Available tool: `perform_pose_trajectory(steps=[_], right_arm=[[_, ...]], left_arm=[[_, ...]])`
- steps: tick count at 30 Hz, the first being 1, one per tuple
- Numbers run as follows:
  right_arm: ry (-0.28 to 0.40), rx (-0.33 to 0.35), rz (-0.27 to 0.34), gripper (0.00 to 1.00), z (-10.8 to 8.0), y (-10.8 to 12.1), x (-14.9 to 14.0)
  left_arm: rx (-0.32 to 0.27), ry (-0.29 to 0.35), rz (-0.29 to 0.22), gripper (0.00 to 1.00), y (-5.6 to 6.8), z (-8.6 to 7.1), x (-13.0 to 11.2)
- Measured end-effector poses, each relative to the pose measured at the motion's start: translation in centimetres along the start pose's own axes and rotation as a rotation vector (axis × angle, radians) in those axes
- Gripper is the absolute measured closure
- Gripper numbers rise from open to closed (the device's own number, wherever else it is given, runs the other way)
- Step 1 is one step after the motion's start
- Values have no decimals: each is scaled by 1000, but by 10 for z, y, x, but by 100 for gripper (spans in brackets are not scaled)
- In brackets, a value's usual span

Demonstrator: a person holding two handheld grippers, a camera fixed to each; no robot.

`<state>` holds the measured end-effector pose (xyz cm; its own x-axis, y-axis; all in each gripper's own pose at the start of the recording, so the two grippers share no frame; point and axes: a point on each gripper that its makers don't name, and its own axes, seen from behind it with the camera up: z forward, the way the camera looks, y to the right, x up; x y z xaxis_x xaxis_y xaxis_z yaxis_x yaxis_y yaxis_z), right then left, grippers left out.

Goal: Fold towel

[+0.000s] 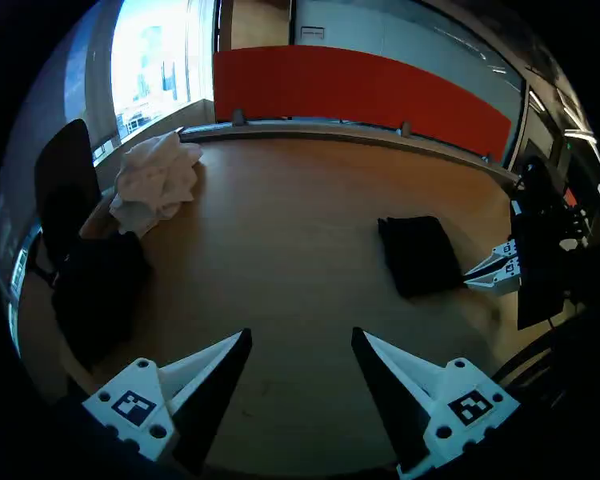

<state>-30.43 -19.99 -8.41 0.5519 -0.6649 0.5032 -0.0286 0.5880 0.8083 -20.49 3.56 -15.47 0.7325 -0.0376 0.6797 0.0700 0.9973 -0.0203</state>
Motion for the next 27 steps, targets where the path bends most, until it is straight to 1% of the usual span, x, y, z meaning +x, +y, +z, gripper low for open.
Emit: perform_pose_trajectory(steps=[5,8,14,21,24,27], right_arm=[[46,-10,-1,96,-11,4,21],[89,-18,-5,96,-21,8,42],[179,-46,-23,97,-46,22,93],[292,-80,-52,97,-85,38,156],[329,-94,-52,97,-104,46,173],[353,-109,-47,97,-121,55,182]], left_arm=[[-2,6,-1,8,-1,0,2],[-5,14,1,8,-1,0,4],[-14,33,11,8,0,-1,12],[-27,57,24,8,3,-2,23],[-33,65,29,8,4,-2,28],[-39,72,35,8,5,-1,32]])
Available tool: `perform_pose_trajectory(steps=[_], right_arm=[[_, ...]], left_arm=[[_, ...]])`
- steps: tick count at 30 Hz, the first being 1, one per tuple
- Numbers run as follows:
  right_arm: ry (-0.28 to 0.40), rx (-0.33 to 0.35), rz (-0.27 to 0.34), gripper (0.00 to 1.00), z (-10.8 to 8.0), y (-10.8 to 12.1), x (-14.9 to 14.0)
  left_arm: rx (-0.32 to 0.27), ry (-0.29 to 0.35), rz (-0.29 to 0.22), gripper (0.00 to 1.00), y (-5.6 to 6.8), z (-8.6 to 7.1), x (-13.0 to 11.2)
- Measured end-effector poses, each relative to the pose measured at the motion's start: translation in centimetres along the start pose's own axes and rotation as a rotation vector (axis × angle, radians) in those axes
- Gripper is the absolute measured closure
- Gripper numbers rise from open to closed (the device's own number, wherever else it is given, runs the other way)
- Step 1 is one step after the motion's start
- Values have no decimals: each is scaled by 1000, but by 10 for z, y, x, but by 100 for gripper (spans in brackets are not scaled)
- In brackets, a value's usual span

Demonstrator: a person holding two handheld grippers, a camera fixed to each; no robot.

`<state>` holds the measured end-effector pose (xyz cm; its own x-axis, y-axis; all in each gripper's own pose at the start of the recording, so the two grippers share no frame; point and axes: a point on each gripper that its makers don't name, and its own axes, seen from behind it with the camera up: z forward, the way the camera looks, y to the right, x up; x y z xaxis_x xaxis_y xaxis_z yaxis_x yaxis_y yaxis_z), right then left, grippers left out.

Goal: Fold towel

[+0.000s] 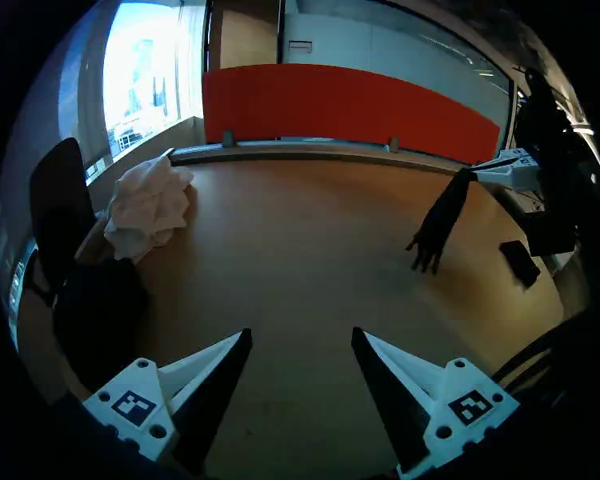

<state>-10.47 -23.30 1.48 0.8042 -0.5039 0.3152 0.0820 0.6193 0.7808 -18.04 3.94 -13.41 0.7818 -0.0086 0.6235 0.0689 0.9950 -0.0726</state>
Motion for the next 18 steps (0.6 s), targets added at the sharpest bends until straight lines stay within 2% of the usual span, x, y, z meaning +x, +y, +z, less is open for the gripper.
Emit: perform_pose_trajectory(steps=[9,14,18], right_arm=[[22,-68,49,98,-38,43,4],[5,-100,79,98,-56,67,-13],[-16,-113,88,98,-62,73,-30]], left_arm=[[-22,7,18,7,6,1,6],[-29,2,25,8,11,3,4],[-29,-3,29,8,13,3,2]])
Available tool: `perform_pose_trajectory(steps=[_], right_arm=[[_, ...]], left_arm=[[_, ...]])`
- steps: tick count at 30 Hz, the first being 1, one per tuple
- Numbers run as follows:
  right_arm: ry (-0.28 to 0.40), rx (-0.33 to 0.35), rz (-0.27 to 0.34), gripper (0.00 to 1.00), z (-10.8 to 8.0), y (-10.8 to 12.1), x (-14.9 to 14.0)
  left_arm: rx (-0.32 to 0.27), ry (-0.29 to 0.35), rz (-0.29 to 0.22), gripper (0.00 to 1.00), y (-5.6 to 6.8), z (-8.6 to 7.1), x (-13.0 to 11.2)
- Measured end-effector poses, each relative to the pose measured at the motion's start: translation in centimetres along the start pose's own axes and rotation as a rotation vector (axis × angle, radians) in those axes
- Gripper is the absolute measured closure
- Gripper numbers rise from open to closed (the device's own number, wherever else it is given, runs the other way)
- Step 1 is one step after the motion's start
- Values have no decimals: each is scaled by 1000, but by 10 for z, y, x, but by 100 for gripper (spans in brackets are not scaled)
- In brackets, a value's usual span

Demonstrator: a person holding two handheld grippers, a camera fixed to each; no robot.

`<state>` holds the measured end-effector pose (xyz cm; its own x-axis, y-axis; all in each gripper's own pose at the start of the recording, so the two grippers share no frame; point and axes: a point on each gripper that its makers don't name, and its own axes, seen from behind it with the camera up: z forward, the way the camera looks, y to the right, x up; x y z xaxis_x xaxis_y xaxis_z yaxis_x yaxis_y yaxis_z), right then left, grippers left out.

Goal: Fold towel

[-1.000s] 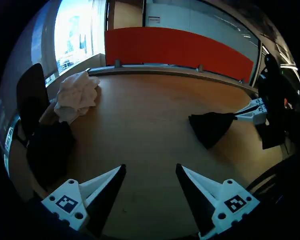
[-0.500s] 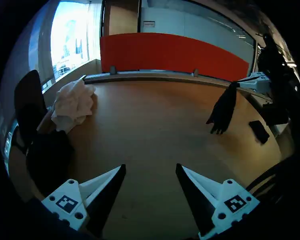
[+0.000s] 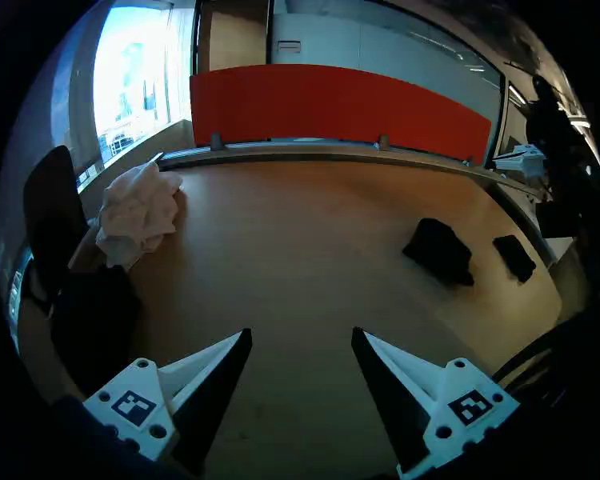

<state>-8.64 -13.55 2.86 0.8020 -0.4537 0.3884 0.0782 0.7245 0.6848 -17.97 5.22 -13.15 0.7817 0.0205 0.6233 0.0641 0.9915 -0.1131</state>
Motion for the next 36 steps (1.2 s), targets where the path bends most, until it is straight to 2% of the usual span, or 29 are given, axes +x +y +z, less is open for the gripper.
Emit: perform_pose_trajectory(steps=[12,18,29,36], right_arm=[[-18,-13,-5,95,3,10,-16],[-51,-24,-22,35,14,22,-35],[-134,21,-72,35,34,33,-83],[-171,38,-79,35,43,40,-110]], left_arm=[[8,-5,-1,7,2,0,0],[19,-10,-6,8,3,-2,-2],[49,-22,-14,7,2,-7,-6],[60,-31,-25,8,5,-9,-11]])
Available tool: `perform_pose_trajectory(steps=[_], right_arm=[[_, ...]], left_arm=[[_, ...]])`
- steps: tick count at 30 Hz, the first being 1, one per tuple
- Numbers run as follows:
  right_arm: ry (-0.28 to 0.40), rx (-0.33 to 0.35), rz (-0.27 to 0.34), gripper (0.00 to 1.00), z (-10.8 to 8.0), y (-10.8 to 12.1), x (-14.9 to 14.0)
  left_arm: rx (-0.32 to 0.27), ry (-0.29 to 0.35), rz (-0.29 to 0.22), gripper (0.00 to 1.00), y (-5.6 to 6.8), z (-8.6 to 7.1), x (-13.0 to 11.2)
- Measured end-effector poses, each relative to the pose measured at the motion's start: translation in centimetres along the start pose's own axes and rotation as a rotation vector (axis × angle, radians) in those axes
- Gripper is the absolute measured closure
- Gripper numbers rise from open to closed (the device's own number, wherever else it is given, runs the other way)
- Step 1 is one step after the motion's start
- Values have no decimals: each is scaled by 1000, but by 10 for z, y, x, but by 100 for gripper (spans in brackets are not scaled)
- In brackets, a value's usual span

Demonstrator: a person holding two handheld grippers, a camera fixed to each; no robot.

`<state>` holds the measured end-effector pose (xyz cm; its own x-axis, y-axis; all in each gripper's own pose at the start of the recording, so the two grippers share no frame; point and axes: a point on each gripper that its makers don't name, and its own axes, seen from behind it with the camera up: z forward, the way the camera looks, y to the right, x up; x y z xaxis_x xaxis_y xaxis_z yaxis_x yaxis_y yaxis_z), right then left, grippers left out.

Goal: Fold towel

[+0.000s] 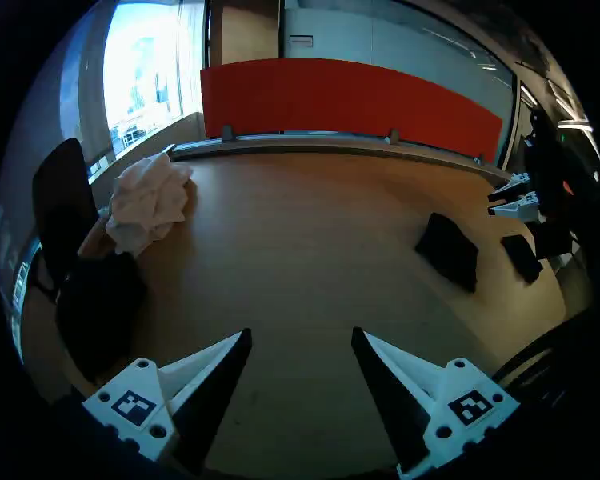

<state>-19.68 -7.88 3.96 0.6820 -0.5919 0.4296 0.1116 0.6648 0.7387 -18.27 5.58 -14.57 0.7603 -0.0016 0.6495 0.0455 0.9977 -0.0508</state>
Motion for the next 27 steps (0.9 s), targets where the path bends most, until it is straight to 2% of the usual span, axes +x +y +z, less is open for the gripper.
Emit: perform_pose_trajectory(steps=[17,27], right_arm=[[-101,17,-9,35,25,6,-63],[-187,54,-62,35,32,6,-95]], left_arm=[[12,-21,4,8,-2,-2,-7],[18,-36,6,8,-4,-4,-13]])
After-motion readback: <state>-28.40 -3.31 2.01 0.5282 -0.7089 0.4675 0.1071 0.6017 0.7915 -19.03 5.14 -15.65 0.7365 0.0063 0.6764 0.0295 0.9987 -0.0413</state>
